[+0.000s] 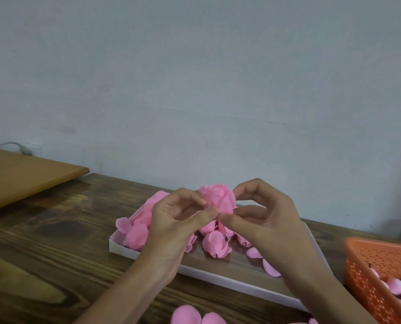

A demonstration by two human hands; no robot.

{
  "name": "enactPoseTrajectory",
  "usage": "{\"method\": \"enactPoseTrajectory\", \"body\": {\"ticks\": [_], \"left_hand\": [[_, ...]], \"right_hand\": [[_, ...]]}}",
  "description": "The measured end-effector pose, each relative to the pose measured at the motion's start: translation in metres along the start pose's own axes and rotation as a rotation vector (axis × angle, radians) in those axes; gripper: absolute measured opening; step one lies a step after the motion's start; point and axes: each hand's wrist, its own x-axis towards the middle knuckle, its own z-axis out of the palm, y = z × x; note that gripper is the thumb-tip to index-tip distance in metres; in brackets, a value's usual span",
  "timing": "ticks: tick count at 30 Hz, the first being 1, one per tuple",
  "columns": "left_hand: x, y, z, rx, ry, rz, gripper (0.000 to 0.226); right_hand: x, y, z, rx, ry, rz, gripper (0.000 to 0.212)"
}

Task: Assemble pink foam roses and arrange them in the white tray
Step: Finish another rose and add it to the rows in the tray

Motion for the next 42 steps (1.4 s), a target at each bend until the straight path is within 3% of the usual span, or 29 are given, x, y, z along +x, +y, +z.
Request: {"method": "enactPoseTrajectory", "body": {"ticks": [5, 12, 15, 19, 24, 28, 31, 34, 37, 42], "left_hand": [[0.001, 0.003, -0.003, -0.093, -0.042, -0.119, 0.065], [-0.004, 0.009, 0.003, -0.025, -0.231, -0.173, 0.083], [-0.006, 0.013, 0.007, -0.022, -0.278, -0.196, 0.077], [-0.008, 0.018, 0.006, -0.044, -0.386, -0.226, 0.06], [-0.008, 0.021, 0.007, -0.082, -0.441, -0.199, 0.038], [-0.003, 0.016, 0.002, -0.042, -0.372, -0.182, 0.049], [0.001, 0.011, -0.002, 0.051, -0.277, -0.13, 0.044], [0.001, 0.008, -0.002, 0.066, -0.24, -0.08, 0.04], [0.0, 0.008, 0.0, 0.06, -0.214, -0.048, 0.036], [-0.001, 0.006, -0.001, 0.084, -0.235, -0.133, 0.028]], "right_hand": [[0.001, 0.001, 0.0, 0.054, -0.039, 0.062, 0.035], [0.002, 0.013, 0.002, 0.357, -0.201, 0.168, 0.025], [0.004, 0.019, 0.002, 0.41, -0.278, 0.165, 0.025], [0.009, 0.026, 0.002, 0.514, -0.382, 0.25, 0.048], [0.009, 0.024, 0.002, 0.71, -0.504, 0.328, 0.031], [0.01, 0.022, 0.002, 0.628, -0.394, 0.287, 0.017], [0.007, 0.015, 0.0, 0.48, -0.233, 0.231, 0.015], [0.003, 0.01, 0.001, 0.271, -0.061, 0.157, 0.02], [0.002, 0.01, 0.001, -0.019, 0.08, -0.03, 0.018], [0.004, 0.008, -0.004, -0.125, 0.028, -0.19, 0.023]]}}
